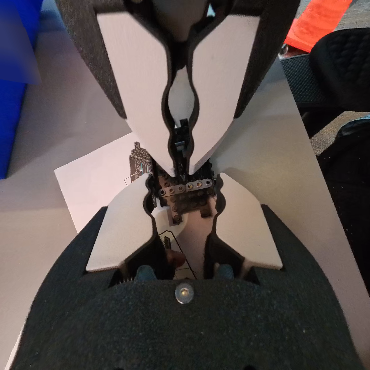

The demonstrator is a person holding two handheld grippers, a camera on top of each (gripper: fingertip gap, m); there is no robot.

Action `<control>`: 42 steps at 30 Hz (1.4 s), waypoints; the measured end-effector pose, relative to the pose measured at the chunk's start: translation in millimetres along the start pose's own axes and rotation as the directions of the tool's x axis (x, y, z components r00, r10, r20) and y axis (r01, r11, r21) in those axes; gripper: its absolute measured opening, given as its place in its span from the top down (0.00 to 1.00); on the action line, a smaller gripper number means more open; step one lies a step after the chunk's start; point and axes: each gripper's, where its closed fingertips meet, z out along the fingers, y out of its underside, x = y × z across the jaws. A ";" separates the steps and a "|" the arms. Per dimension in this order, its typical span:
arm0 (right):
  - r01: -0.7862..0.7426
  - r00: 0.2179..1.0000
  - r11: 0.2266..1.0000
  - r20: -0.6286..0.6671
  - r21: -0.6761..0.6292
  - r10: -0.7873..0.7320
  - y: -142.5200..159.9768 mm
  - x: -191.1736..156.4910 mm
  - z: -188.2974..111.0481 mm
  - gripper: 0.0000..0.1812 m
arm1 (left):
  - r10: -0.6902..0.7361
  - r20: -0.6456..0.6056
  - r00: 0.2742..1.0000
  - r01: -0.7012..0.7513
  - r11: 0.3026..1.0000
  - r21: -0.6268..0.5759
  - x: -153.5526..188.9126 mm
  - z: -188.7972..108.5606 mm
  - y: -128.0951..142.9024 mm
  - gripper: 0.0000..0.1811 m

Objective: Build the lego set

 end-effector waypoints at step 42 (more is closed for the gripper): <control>-0.130 0.991 0.985 0.025 -0.115 0.133 12.4 -12.1 0.8 0.82 | 0.031 0.030 0.999 -0.031 0.999 -0.007 -0.8 0.2 1.2 0.67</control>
